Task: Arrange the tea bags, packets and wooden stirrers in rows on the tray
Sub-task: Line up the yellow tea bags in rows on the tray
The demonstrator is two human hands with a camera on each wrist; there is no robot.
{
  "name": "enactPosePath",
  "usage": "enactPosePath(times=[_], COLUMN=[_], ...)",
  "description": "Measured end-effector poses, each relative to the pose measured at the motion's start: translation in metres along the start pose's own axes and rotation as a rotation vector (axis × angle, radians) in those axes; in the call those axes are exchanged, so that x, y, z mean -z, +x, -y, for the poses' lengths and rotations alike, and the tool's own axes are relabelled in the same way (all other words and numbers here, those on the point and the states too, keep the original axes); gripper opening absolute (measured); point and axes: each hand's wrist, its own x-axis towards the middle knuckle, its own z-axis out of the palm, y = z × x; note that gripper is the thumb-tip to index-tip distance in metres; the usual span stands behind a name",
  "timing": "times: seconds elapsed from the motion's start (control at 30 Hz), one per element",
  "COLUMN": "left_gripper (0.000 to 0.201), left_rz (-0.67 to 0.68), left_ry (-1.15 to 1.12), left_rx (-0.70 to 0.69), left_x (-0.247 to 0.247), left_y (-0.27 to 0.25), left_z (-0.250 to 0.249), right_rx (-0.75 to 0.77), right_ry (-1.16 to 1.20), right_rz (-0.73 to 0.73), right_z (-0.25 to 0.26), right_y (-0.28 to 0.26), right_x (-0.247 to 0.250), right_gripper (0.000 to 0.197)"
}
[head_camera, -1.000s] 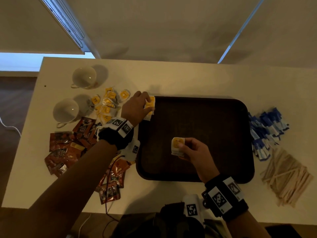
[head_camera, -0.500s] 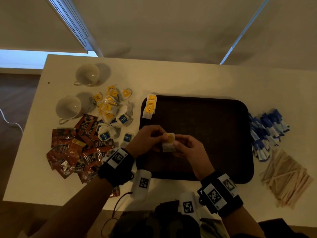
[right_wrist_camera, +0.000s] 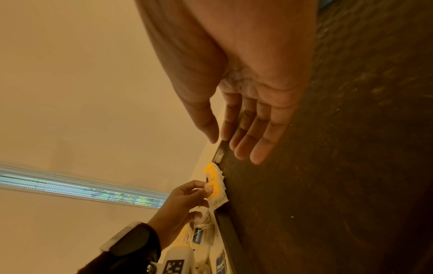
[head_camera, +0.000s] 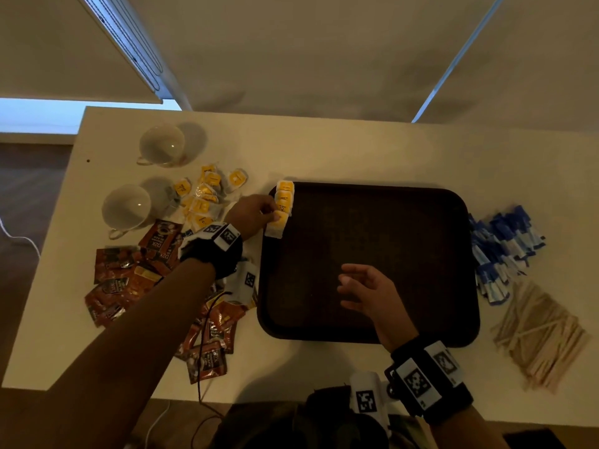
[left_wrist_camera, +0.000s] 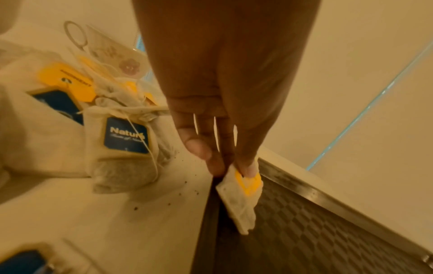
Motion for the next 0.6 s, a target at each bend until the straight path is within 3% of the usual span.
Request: enactPosePath(times=[0.17,0.27,0.4,0.6], left_gripper=[0.017,0.025,0.028,0.016], left_rz=[-0.128,-0.229,-0.258,-0.349], left_ry=[0.074,0.023,-0.043,-0.102], left_rx=[0.005,0.078,0.19,0.21], left_x=[-0.01,-0.018,-0.029,-0.038], left_y=[-0.002,-0.009,-0.012,-0.011], left_z=[-0.003,-0.004,-0.004,-0.007], right_rx=[-0.001,-0.019,-0.028,0.008], right_ry=[-0.023,-0.057,-0.088,-0.033], right_rz=[-0.009,0.018,0.062,0.127], right_z=[0.001,0.013,0.034,0.061], right_y=[0.004,0.026,0.069,0.109], right_x=[-0.003,-0.017,-0.052,-0.095], right_gripper=[0.021,0.027,0.036,0.04])
